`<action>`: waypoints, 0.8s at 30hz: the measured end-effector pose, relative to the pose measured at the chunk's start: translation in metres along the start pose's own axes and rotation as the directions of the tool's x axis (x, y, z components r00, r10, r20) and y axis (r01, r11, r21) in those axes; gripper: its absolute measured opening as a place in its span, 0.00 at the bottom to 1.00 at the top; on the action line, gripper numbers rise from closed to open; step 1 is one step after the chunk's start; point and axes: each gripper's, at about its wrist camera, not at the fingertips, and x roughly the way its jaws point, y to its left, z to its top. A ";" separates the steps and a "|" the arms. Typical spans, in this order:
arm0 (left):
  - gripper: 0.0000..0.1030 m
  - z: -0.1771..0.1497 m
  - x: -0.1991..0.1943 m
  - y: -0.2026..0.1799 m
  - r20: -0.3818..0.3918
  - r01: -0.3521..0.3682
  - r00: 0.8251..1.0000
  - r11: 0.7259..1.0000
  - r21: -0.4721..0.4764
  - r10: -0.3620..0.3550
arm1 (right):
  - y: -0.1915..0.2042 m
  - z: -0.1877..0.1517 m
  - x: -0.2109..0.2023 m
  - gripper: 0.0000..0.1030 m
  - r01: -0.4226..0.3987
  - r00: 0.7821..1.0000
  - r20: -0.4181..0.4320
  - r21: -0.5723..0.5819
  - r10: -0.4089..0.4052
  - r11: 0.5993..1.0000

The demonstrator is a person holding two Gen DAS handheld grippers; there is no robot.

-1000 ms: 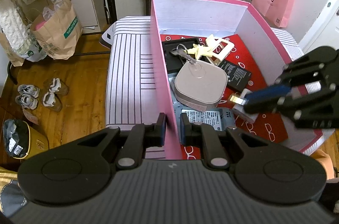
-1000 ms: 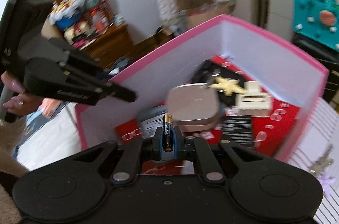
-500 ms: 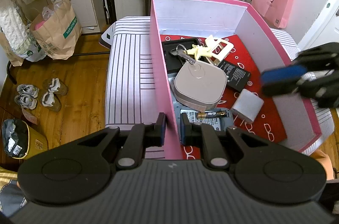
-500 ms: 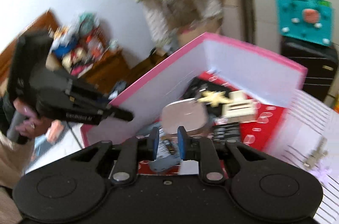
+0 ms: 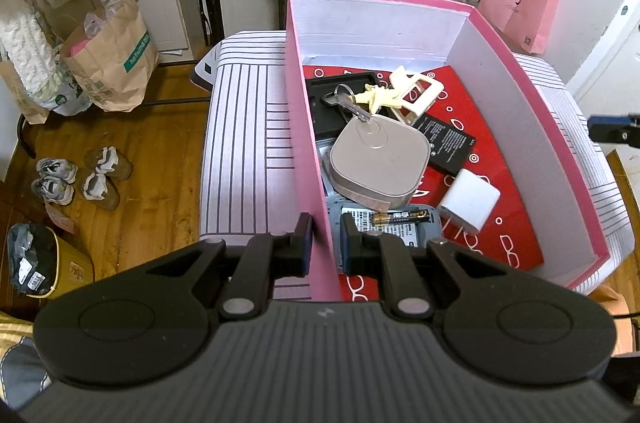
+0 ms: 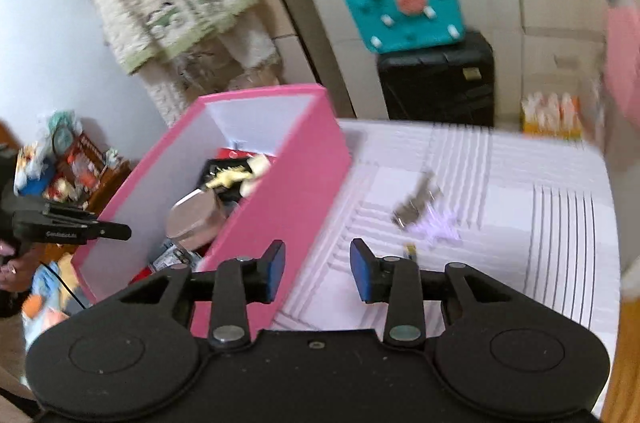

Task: Organize rigid objects
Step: 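Move the right gripper to the second AA battery and grasp it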

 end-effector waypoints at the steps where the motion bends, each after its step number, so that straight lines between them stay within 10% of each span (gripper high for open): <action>1: 0.12 0.000 0.000 -0.001 -0.001 -0.003 1.000 1.000 0.000 0.003 | -0.008 -0.003 0.001 0.40 -0.008 1.000 -0.012 0.032 0.009 0.999; 24: 0.12 0.010 0.006 -0.038 -0.089 -0.149 0.981 0.966 0.213 0.171 | -0.034 -0.015 0.068 0.42 0.210 0.975 -0.033 -0.170 -0.218 0.963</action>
